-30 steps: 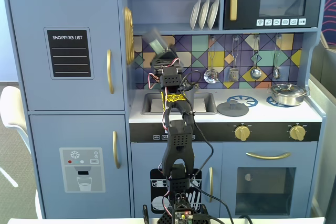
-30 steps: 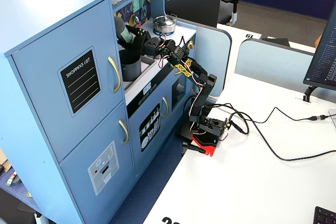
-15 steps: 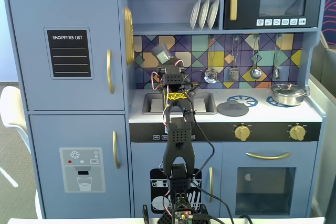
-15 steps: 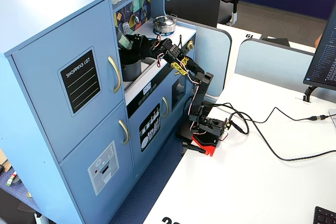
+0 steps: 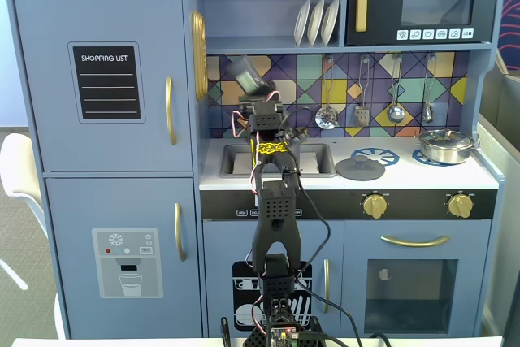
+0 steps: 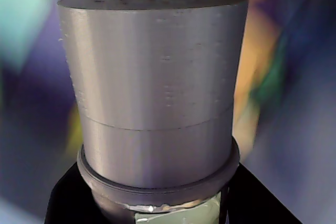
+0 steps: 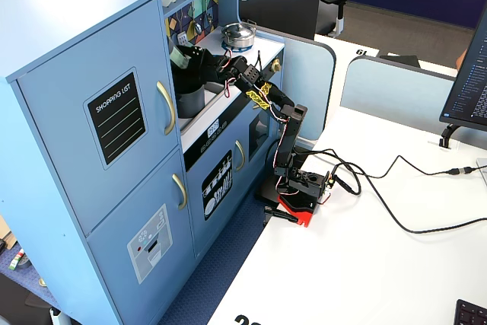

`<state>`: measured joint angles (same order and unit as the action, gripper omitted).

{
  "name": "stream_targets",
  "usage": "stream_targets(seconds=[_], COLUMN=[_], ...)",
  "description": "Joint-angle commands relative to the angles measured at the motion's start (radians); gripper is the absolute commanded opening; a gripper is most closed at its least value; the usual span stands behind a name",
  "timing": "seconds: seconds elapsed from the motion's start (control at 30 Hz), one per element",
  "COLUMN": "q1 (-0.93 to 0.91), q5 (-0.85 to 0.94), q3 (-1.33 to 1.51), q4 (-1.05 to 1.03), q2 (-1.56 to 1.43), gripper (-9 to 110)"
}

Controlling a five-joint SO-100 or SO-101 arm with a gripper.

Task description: Put salt in the gray recipient

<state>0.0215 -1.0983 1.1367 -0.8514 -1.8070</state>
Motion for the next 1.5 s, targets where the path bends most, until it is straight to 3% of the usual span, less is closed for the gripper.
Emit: stream_targets(seconds=[0.0, 0.23, 0.37, 0.57, 0.83, 0.93, 1.17, 1.47], q1=[0.002, 0.078, 0.092, -0.137, -0.626, -0.741, -0.834, -0.888], q5=[-0.006, 0.115, 0.344, 1.046, 2.062, 2.349, 2.583, 2.638], q3=[-0.021, 0.018, -0.029, 0.178, 0.295, 0.281, 0.347, 0.486], q4=[-0.064, 0.339, 0.37, 0.308, 0.571, 0.68, 0.701, 0.848], q2=[-0.025, -0.031, -0.025, -0.158, -0.216, -0.189, -0.129, -0.006], gripper=[0, 0, 0, 0, 0, 0, 0, 0])
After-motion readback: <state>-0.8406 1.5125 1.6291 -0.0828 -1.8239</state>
